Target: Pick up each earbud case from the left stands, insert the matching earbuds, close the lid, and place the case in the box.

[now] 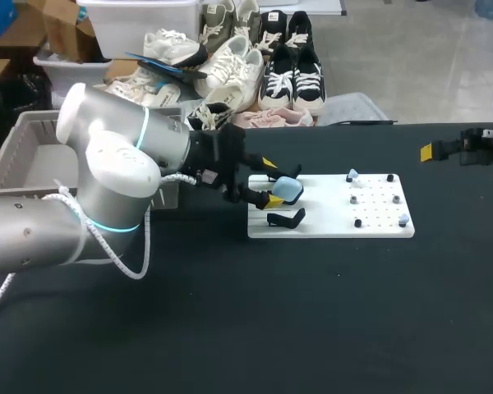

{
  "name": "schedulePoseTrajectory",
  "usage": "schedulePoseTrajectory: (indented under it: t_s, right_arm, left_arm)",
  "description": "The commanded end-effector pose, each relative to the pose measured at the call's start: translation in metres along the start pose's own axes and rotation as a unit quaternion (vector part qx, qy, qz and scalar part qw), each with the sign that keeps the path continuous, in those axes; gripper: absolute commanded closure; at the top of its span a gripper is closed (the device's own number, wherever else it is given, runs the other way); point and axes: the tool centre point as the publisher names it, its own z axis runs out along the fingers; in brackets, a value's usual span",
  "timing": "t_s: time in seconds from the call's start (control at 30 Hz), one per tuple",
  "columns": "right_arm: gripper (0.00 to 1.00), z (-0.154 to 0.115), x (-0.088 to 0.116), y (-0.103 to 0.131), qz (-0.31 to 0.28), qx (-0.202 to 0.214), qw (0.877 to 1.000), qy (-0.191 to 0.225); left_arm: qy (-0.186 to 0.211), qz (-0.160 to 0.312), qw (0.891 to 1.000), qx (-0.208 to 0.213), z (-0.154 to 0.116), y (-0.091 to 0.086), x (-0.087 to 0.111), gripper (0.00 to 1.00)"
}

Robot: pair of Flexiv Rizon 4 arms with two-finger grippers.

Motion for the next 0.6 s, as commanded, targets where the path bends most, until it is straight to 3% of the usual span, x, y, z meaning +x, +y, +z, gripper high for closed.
schedulePoseTrajectory:
  t_s: [0.03, 0.6]
  right_arm:
    - [0.0, 0.0001, -0.0003, -0.0008, -0.001, -0.001, 1.0, 0.001]
    - [0.0, 0.0001, -0.0003, -0.0008, -0.001, -0.001, 1.0, 0.001]
  left_arm:
    - [-0.001, 0.001, 1.0, 0.002, 0.004, 0.0026, 0.0021, 0.0]
    - [-0.001, 0.005, 1.0, 0.006, 0.0128, 0.001, 0.0036, 0.01]
